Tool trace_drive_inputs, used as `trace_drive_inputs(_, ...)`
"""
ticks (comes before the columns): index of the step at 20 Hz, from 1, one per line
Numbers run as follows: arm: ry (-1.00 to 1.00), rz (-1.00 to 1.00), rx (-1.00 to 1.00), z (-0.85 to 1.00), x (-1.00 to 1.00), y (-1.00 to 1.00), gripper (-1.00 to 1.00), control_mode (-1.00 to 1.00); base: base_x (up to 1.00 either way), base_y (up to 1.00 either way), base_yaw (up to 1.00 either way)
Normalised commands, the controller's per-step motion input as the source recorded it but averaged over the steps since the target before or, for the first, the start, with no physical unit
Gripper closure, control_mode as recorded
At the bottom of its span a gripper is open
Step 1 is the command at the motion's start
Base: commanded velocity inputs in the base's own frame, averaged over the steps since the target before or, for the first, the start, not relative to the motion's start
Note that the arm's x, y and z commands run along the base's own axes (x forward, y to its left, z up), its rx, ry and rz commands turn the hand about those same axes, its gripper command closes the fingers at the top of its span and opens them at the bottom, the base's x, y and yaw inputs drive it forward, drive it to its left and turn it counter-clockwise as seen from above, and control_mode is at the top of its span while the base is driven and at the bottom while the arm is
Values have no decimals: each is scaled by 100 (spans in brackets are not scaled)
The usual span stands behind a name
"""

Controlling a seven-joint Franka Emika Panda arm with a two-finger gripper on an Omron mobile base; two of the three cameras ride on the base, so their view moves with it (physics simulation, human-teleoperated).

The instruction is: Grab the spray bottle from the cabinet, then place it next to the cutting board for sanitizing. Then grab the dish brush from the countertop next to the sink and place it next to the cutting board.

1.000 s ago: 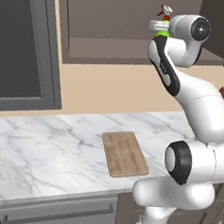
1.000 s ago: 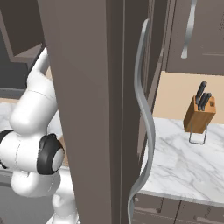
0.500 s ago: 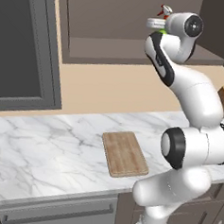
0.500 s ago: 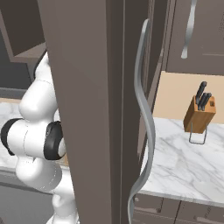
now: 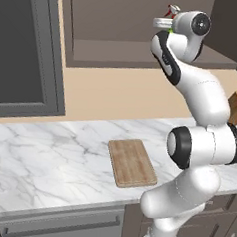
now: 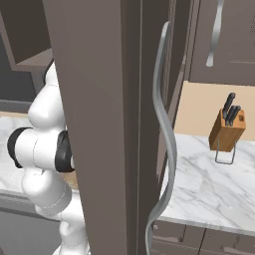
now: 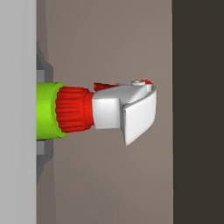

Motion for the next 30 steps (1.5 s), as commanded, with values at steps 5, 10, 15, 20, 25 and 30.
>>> trace_drive_inputs(5, -8, 1, 0, 0, -56, 0, 100, -100, 0, 0, 0)
trace_drive_inputs(10, -11, 8, 0, 0, -68, 0, 100, -100, 0, 0, 0)
trace_drive_inputs(15, -18, 8, 0, 1, -95, 0, 100, -100, 0, 0, 0)
trace_drive_inputs(20, -11, 3, 0, 1, -100, 0, 100, -100, 0, 0, 0)
trace_drive_inputs(25, 0, 0, 0, 3, -100, 0, 100, -100, 0, 0, 0)
trace_drive_inputs(30, 2, 1, -3, -47, -100, -3, 100, -100, 0, 0, 0)
